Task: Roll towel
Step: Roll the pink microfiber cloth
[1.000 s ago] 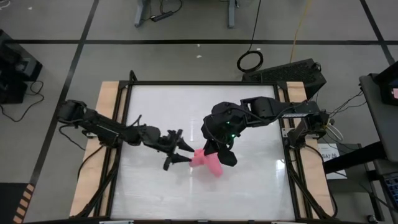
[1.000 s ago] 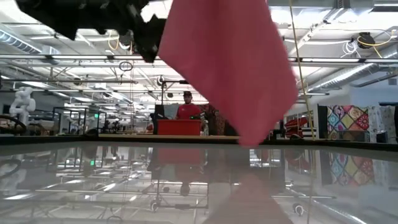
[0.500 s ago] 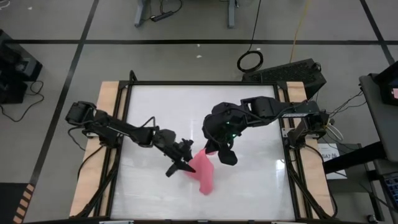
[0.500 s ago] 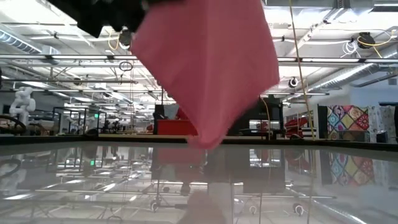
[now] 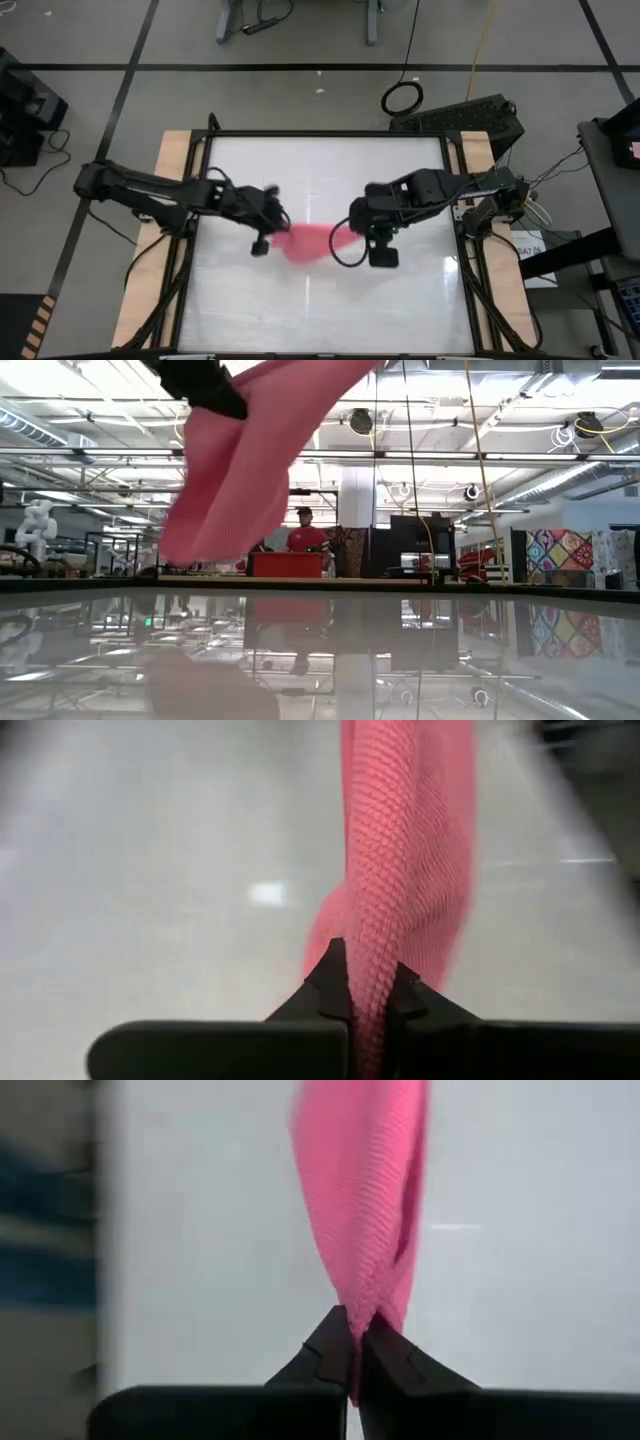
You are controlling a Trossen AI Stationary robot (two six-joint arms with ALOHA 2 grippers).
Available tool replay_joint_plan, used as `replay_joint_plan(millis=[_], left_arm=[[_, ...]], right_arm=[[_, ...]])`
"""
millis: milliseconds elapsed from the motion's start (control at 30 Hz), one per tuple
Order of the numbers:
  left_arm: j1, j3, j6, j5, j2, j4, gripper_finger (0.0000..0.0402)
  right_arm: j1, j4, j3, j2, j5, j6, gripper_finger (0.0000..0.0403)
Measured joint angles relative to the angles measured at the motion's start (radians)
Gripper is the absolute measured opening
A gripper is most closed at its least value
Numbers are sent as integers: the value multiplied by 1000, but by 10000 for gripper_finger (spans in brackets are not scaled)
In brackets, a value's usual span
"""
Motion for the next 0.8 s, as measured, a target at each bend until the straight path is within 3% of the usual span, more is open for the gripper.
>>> replay_joint_plan(millis=[100,167,367,500,667,800], left_arm=[[-5,30,107,-207,-37,-43,9],[-5,24,174,-254,-38,-59,9],[-29,-62,195,-226,100,-105,15],[-101,-144,176,-134,244,-48,59],[-196,-167,72,-129,380,14,150],[-243,-168,0,-146,407,34,210]], right_arm=[[-4,-17,-10,-1,124,22,0],[-12,27,-40,-2,124,28,0],[-24,281,-289,-2,14,63,0],[-9,483,-529,0,-8,109,14],[39,676,-775,0,-35,208,82],[94,770,-859,0,-32,251,150]])
